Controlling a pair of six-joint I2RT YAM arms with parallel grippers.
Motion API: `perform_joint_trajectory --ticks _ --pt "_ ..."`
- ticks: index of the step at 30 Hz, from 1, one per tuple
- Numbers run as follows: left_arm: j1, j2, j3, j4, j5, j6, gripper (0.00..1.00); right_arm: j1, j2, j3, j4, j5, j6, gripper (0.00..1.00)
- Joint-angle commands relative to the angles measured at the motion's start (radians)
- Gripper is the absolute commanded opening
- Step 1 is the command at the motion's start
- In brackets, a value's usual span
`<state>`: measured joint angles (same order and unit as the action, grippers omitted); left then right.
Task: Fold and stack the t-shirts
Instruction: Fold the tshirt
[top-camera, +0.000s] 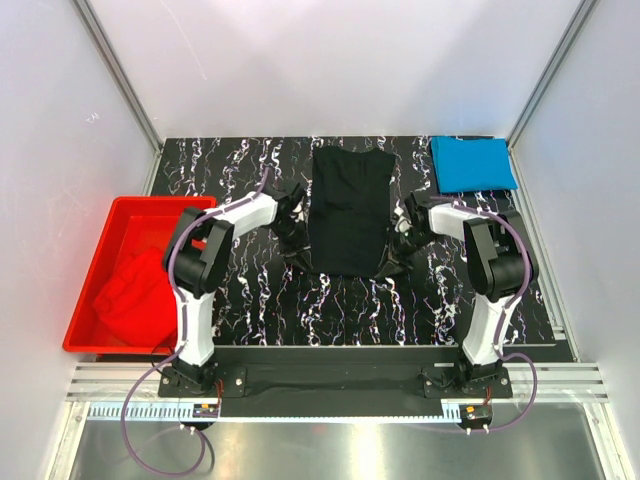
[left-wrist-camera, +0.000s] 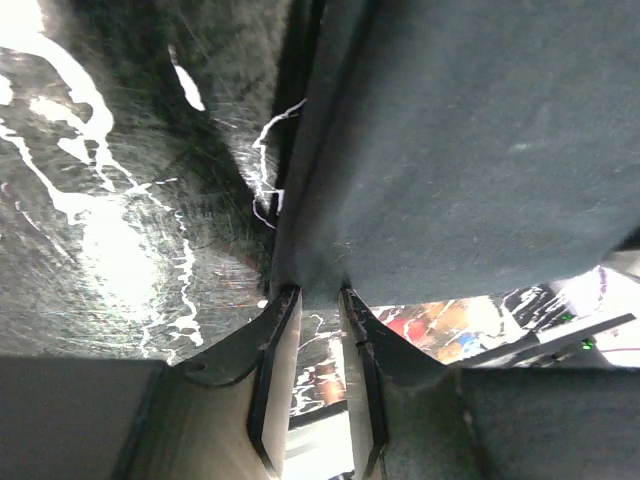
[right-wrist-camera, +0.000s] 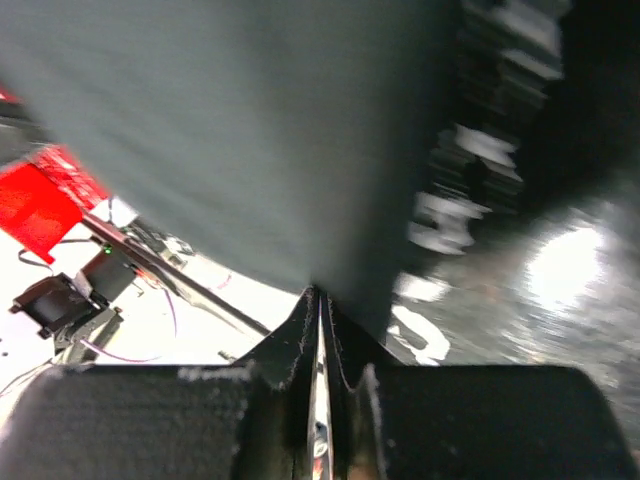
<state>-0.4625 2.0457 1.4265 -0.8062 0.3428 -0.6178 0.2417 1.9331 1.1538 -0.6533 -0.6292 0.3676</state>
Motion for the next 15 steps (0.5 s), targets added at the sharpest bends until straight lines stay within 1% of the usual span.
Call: perform_joint_trajectory --ticks 1,5,10,12,13,15 --pt "0.028 0.045 -0.047 0.033 -0.033 0.001 0.28 -0.036 -0.011 -0.054 0.032 0.028 -0.018 0.09" --pt "0.033 0.016 -0.119 0.025 -0.080 0.009 0.26 -0.039 -0.036 -0.120 0.029 0.062 -0.029 0.09" --pt "0.002 -0.108 -0.218 0.018 -0.080 0.019 0.26 -0.038 -0.106 -0.181 0.044 0.052 0.008 0.09" --pt "-0.025 -0.153 -0.247 0.004 -0.085 0.029 0.26 -0.039 -0.138 -0.166 0.017 0.052 0.008 0.13" --pt "-0.034 -0.206 -0.251 -0.002 -0.091 0.035 0.26 -0.039 -0.175 -0.129 0.001 0.057 0.008 0.16" --pt "-0.048 -0.248 -0.250 -0.021 -0.094 0.043 0.27 -0.041 -0.201 -0.074 -0.049 0.080 -0.002 0.24"
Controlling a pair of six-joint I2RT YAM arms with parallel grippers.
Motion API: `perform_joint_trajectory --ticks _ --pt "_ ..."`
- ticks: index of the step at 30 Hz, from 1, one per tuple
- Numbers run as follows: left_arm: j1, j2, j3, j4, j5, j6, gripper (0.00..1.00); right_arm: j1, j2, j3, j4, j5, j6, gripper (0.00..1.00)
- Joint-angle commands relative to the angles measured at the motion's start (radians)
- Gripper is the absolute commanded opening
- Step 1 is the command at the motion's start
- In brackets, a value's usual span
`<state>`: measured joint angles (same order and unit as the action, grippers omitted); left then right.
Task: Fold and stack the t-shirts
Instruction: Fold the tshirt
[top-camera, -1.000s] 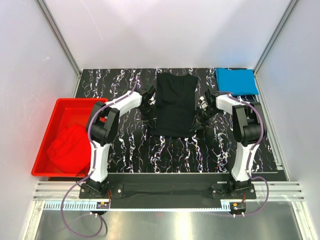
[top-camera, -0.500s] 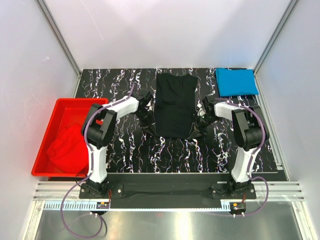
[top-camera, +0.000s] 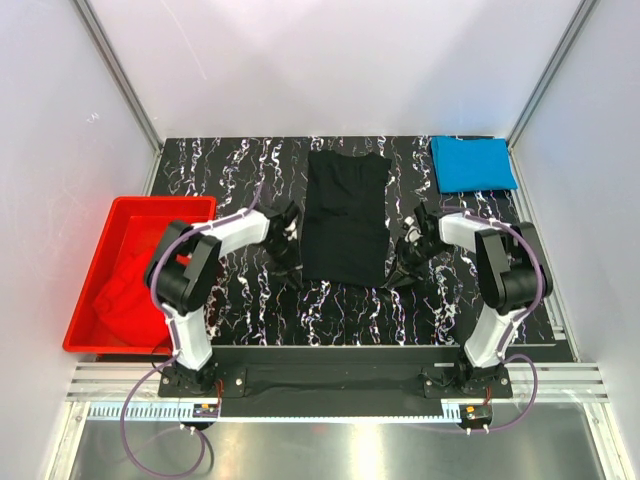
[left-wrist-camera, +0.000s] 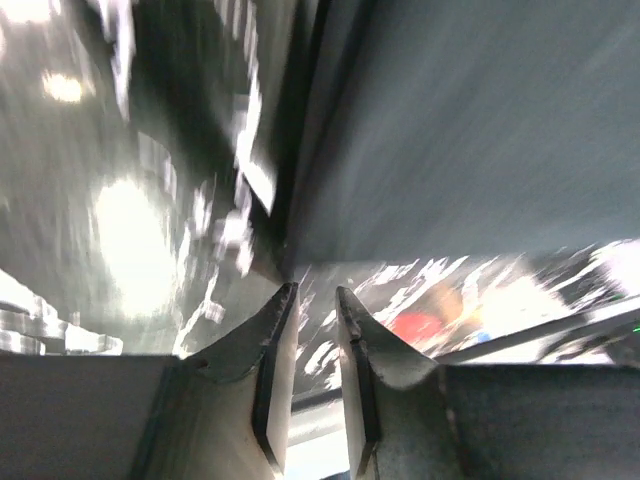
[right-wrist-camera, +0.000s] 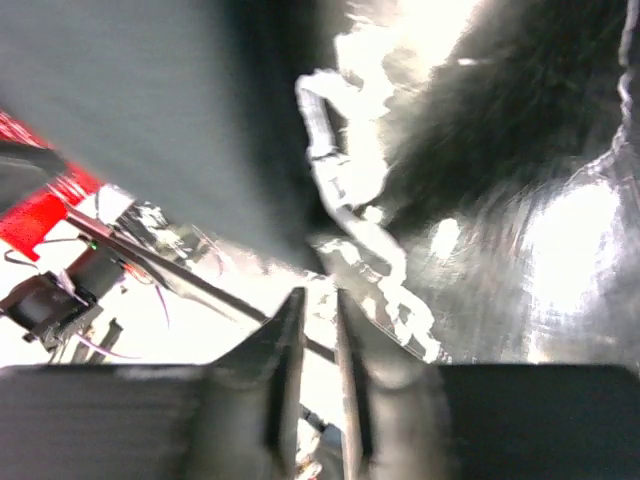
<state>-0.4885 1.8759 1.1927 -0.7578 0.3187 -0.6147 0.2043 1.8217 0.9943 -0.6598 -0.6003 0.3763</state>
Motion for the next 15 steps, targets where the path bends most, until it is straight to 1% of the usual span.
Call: perform_joint_trajectory --ticks 1,2,3,4,6,7,10,12,14,15 --pt "-0.024 -0.096 -0.007 -0.075 -0.072 0.043 0.27 -0.005 -0.099 0.149 -0.060 0.059 -0.014 0.28" --pt "-0.025 -0.125 -0.001 -0.083 -0.073 0.041 0.28 -0.006 -0.096 0.183 -0.075 0.068 -0.020 0.33" --pt "-0.025 -0.136 0.011 -0.087 -0.090 0.044 0.30 -0.014 -0.090 0.213 -0.096 0.086 -0.030 0.44" --pt "-0.025 -0.141 0.054 -0.100 -0.113 0.055 0.32 -0.017 -0.069 0.268 -0.104 0.089 -0.034 0.49" --pt "-0.018 -0.143 0.106 -0.117 -0.162 0.069 0.42 -0.029 -0.018 0.319 -0.119 0.083 -0.040 0.57" --pt "-0.012 -0.135 0.155 -0.124 -0.176 0.082 0.45 -0.032 -0.001 0.363 -0.127 0.083 -0.043 0.58" --pt "0.036 -0.094 0.200 -0.138 -0.172 0.102 0.53 -0.034 0.040 0.414 -0.161 0.083 -0.048 0.61" --pt "0.073 -0.046 0.208 -0.121 -0.155 0.119 0.55 -0.036 0.034 0.406 -0.164 0.097 -0.050 0.63" --pt "0.091 -0.005 0.211 -0.117 -0.126 0.147 0.56 -0.036 0.021 0.368 -0.161 0.100 -0.054 0.69" --pt "0.094 0.023 0.208 -0.114 -0.112 0.154 0.56 -0.036 0.013 0.351 -0.159 0.099 -0.059 0.70"
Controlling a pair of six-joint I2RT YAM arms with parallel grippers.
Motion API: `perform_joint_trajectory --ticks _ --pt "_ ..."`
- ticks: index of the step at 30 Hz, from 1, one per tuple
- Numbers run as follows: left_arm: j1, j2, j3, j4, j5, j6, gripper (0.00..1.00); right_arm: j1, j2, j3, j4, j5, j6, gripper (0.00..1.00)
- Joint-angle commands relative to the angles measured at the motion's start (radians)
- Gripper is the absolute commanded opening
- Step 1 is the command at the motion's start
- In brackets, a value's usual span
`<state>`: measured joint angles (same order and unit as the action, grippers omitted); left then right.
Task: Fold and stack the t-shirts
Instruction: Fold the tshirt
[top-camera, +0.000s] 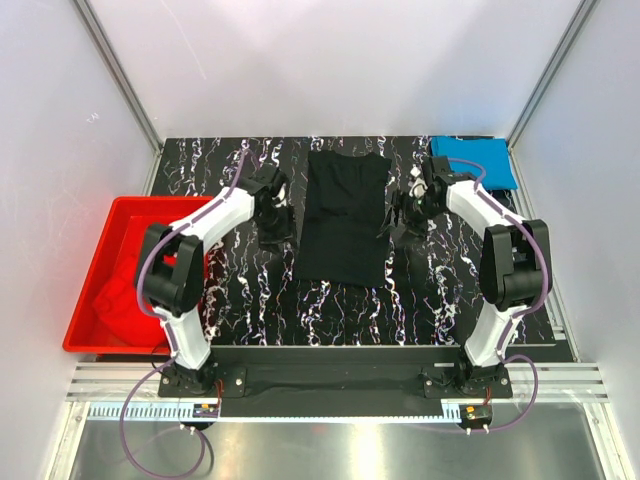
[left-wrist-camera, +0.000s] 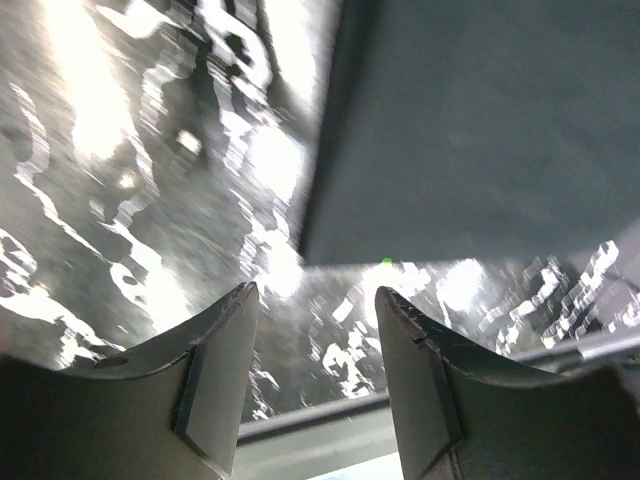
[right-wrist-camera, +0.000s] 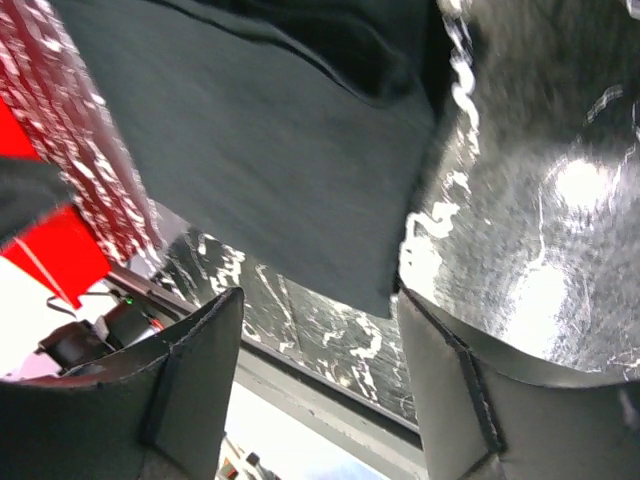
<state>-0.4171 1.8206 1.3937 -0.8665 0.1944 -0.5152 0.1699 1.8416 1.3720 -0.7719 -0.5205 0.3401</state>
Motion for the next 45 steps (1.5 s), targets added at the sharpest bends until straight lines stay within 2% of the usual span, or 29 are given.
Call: perform_joint_trajectory --ticks 1,8,13,21,22,24,25,28,31,35,36,37,38,39,41,42,45 --pt "0.024 0.088 0.001 0.010 0.016 0.058 0.56 -0.003 -0.011 -0.062 -0.043 0.017 -0.024 0.71" --pt "0.023 0.131 -0.079 0.107 0.111 0.018 0.54 -0.003 -0.028 -0.229 0.072 -0.027 0.008 0.73" --pt "0.020 0.151 -0.107 0.133 0.160 -0.009 0.48 -0.001 0.013 -0.312 0.164 -0.108 0.057 0.69" --pt "-0.006 0.158 -0.174 0.170 0.217 -0.051 0.27 0.013 0.051 -0.360 0.235 -0.170 0.077 0.47" --pt "-0.018 0.158 -0.179 0.169 0.217 -0.049 0.20 0.014 0.050 -0.363 0.237 -0.170 0.077 0.42" --pt "-0.031 0.157 -0.194 0.170 0.212 -0.051 0.11 0.013 0.044 -0.375 0.243 -0.164 0.082 0.33" --pt "-0.040 0.157 -0.202 0.169 0.212 -0.054 0.01 0.013 0.042 -0.381 0.244 -0.161 0.088 0.21" --pt "-0.069 0.129 -0.245 0.172 0.201 -0.069 0.00 0.013 0.015 -0.424 0.247 -0.161 0.109 0.10" --pt "-0.109 0.076 -0.307 0.161 0.178 -0.083 0.00 0.013 -0.050 -0.502 0.237 -0.151 0.131 0.06" --pt "-0.138 -0.039 -0.455 0.170 0.174 -0.134 0.00 0.013 -0.216 -0.632 0.211 -0.150 0.161 0.06" --pt "-0.141 -0.068 -0.513 0.172 0.172 -0.138 0.00 0.013 -0.247 -0.674 0.201 -0.150 0.165 0.08" --pt "-0.140 -0.113 -0.531 0.166 0.166 -0.143 0.00 0.013 -0.277 -0.686 0.189 -0.150 0.172 0.14" --pt "-0.140 -0.136 -0.544 0.152 0.139 -0.141 0.17 0.014 -0.326 -0.697 0.192 -0.170 0.181 0.24" --pt "-0.140 -0.153 -0.550 0.114 0.119 -0.138 0.28 0.011 -0.341 -0.680 0.177 -0.162 0.188 0.43" --pt "-0.138 -0.211 -0.529 0.083 0.065 -0.131 0.48 0.010 -0.349 -0.583 0.093 -0.096 0.163 0.53" --pt "-0.138 -0.225 -0.510 0.057 0.045 -0.128 0.53 0.010 -0.343 -0.541 0.068 -0.075 0.148 0.59" --pt "-0.137 -0.230 -0.368 -0.012 -0.061 -0.094 0.62 0.000 -0.263 -0.360 0.001 0.014 0.081 0.62"
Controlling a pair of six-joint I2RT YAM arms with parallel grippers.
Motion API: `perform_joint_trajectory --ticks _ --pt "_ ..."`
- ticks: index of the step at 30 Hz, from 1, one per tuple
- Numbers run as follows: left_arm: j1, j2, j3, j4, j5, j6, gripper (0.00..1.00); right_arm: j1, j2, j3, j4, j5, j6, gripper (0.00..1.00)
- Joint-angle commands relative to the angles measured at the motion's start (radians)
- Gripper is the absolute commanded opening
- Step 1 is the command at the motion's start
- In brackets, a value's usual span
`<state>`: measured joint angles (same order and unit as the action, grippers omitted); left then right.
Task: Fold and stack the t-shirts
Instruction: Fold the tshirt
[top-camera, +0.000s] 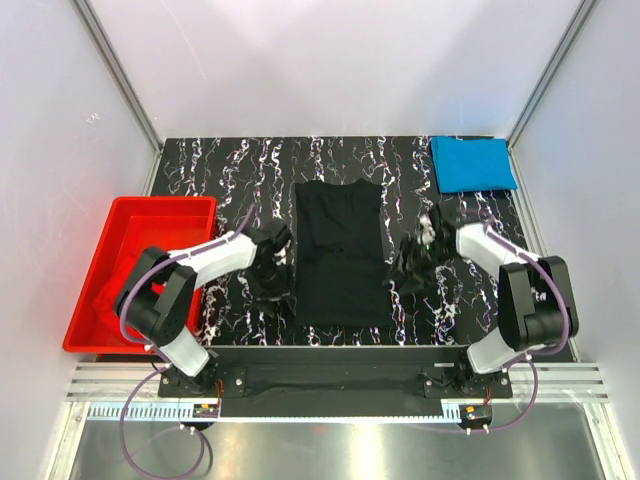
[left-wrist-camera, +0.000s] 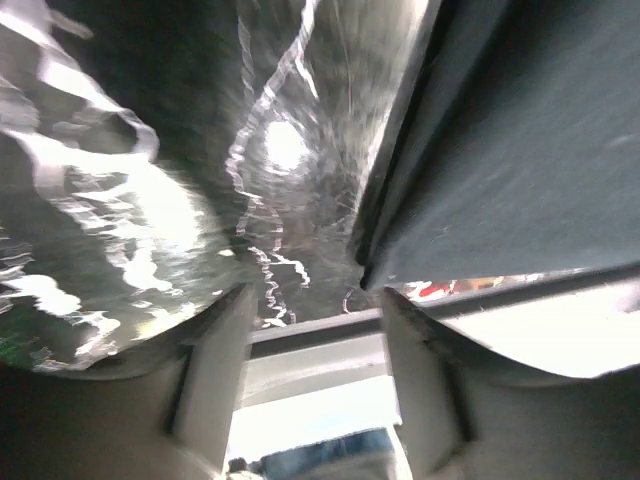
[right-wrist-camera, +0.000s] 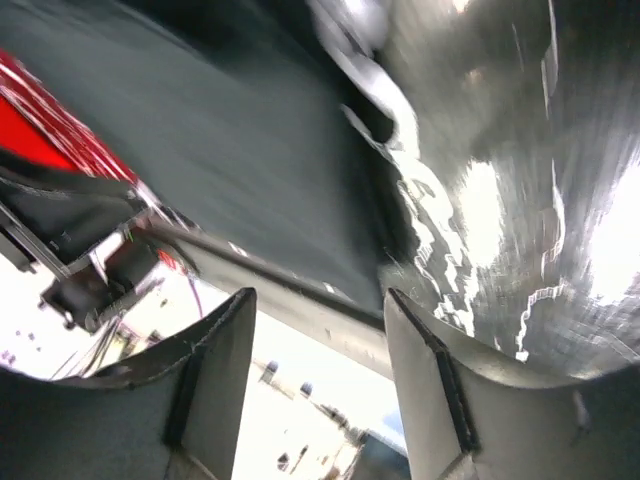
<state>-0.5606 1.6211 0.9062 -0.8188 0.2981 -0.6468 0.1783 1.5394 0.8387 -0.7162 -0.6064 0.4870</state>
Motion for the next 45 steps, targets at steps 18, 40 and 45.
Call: perform_joint_trajectory --ticks 18,40,45 --pt "0.068 0.341 0.591 0.021 -0.244 0.296 0.56 -0.037 0.367 0.433 -0.032 0.069 -0.211 0.60" --pt "0.036 0.327 0.527 0.101 -0.108 0.243 0.59 -0.017 0.354 0.362 0.017 -0.052 -0.159 0.51" --pt "0.033 0.319 0.520 0.099 -0.099 0.234 0.43 -0.016 0.355 0.350 0.027 -0.058 -0.160 0.37"
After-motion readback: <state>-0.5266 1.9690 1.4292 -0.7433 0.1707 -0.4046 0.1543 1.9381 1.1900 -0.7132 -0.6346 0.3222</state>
